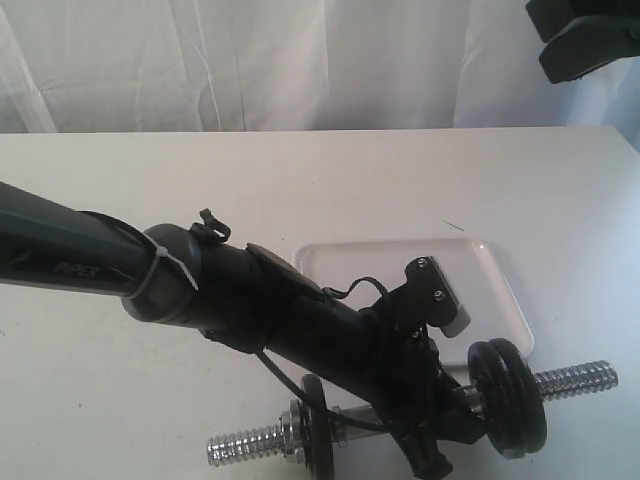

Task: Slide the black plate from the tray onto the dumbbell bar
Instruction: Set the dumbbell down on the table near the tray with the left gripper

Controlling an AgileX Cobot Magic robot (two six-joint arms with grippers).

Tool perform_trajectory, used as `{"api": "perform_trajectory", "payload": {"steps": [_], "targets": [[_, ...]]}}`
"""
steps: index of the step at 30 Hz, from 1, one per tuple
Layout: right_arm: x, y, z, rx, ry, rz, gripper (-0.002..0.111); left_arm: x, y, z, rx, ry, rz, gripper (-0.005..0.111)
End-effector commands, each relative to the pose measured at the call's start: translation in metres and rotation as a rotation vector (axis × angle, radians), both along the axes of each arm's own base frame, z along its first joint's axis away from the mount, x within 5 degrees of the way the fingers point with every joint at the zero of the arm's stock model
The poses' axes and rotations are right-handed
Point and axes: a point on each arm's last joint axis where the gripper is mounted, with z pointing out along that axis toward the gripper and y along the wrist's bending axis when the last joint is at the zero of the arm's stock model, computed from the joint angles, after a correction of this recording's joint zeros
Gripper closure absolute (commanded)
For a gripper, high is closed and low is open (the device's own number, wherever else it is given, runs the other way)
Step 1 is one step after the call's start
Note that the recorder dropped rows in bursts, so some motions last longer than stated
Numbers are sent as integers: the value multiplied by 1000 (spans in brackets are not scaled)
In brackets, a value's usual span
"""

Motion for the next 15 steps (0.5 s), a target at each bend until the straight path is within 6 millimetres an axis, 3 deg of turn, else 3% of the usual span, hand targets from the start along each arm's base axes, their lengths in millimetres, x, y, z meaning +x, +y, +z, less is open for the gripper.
{"api": "perform_trajectory", "payload": {"steps": [1,15], "targets": [[-2,-2,5,12,-17,-8,108,-7,-11,22,-157,107,-32,107],[-2,-2,5,17,-16,-6,108,-8,-10,17,-126,146,-27,107]]}}
